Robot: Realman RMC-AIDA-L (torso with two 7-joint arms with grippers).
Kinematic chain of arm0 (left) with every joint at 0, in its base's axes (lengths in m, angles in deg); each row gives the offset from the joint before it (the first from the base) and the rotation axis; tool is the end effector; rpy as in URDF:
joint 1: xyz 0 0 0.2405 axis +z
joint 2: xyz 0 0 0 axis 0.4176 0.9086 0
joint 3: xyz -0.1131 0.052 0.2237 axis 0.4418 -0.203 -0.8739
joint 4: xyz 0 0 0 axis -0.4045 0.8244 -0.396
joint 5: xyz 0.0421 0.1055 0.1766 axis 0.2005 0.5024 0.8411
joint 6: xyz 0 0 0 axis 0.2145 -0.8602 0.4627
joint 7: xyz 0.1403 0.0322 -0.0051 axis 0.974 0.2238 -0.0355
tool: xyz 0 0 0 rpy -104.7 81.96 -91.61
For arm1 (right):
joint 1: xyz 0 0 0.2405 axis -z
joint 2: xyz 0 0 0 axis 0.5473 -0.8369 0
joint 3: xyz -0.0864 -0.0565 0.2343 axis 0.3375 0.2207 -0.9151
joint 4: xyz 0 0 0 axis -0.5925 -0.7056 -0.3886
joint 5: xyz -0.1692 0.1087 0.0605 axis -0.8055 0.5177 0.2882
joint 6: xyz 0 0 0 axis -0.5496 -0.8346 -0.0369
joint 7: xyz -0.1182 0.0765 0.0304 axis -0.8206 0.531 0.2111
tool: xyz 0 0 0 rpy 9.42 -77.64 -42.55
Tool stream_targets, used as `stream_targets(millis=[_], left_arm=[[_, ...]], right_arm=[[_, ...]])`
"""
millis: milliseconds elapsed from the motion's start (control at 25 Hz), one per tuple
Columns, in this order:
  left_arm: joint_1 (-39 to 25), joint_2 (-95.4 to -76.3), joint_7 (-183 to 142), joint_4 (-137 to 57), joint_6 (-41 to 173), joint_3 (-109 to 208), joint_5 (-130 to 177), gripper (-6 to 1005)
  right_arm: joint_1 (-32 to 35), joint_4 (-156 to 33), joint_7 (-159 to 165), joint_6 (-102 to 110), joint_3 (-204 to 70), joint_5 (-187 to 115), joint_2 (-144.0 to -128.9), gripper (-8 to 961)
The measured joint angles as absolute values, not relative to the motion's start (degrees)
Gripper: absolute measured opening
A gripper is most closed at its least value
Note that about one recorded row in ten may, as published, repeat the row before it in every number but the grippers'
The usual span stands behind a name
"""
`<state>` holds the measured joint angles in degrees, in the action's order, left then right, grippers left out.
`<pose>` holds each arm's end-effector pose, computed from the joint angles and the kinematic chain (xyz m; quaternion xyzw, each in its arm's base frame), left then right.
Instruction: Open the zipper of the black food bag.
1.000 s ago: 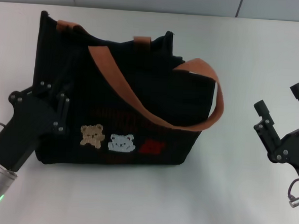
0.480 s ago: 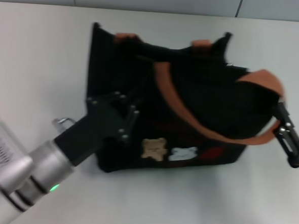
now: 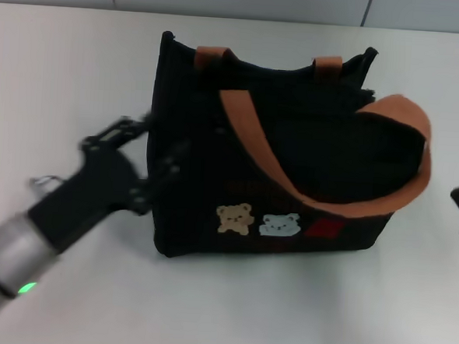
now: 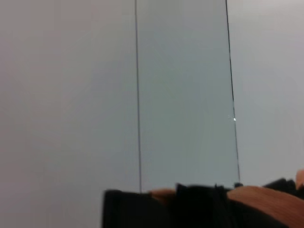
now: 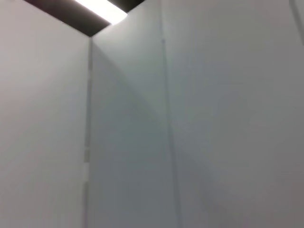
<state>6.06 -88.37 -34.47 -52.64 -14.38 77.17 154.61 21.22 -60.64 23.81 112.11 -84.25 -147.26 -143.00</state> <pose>-0.2816 0.2421 -0.0607 -0.8243 -0.1085 -0.4101 0.3749 0.3023 0.1805 0.0029 -0.7609 0.0766 0.5110 0.3926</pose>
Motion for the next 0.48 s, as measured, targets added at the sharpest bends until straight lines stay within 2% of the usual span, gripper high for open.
stream_targets(millis=[320, 480], left_arm=[[5.6, -88.31, -49.0, -31.8, -33.6, 66.0, 154.7, 686], [5.4, -88.30, -51.5, -28.5, -37.2, 58.5, 154.7, 766]], right_arm=[[14.4, -47.1, 36.6, 113.9, -75.8, -155.5, -142.88, 835], [11.9, -46.0, 39.5, 111.7, -68.6, -155.8, -142.87, 835]])
